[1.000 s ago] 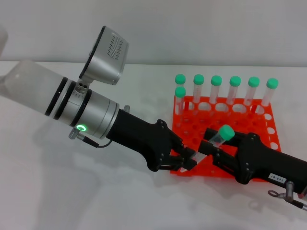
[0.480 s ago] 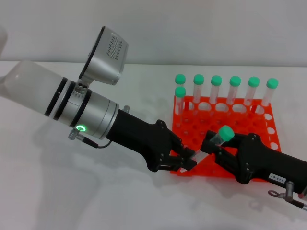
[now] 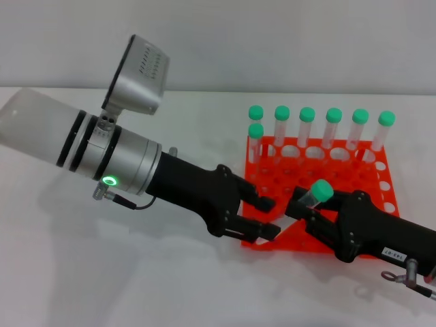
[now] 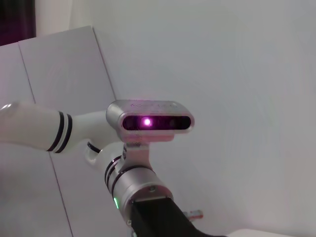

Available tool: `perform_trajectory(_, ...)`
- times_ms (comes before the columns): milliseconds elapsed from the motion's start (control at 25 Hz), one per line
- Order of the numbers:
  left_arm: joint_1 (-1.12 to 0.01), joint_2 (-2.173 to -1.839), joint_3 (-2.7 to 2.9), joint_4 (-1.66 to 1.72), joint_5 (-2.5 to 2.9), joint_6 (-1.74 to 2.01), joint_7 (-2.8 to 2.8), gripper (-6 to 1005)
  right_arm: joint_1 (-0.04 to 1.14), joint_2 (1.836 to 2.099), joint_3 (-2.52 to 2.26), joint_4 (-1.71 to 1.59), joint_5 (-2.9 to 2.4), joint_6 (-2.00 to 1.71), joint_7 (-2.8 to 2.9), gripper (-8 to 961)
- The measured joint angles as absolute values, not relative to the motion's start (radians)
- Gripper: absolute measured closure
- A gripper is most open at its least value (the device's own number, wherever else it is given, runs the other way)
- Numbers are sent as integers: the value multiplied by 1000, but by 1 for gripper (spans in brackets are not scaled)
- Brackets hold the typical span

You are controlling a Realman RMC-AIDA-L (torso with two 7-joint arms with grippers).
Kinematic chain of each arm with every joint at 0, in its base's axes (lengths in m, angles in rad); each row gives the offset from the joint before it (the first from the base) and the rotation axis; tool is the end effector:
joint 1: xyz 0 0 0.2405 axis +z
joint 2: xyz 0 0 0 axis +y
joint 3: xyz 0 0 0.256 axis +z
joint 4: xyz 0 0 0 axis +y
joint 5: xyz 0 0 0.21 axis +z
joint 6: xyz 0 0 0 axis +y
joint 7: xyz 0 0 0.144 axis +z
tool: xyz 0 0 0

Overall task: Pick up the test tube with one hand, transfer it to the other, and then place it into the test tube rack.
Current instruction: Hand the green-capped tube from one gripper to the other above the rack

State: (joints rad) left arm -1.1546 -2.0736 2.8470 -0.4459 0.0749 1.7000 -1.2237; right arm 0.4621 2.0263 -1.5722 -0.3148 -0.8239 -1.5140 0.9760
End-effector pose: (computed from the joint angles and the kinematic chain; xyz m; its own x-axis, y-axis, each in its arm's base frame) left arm -0.1616 0.3733 -0.0369 0.9507 0.1982 0.2384 0.1722 -0.9771 0.1253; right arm 0.2352 0.2962 -0.0450 0.5620 -0.1960 -0.8036 -0.4256 -0.9015 -0.0778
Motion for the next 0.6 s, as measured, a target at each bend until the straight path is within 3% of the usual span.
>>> perform_trajectory(320, -1090, -2073, 2847, -522, -42, 1721, -1212, 424, 463, 2026, -1569, -319, -824, -1496, 976, 742)
perform_trajectory(600, -874, -2075, 2847, -618, -390, 1762, -1121, 181, 487, 2017, -1552, -325, -817, -1474, 975, 739)
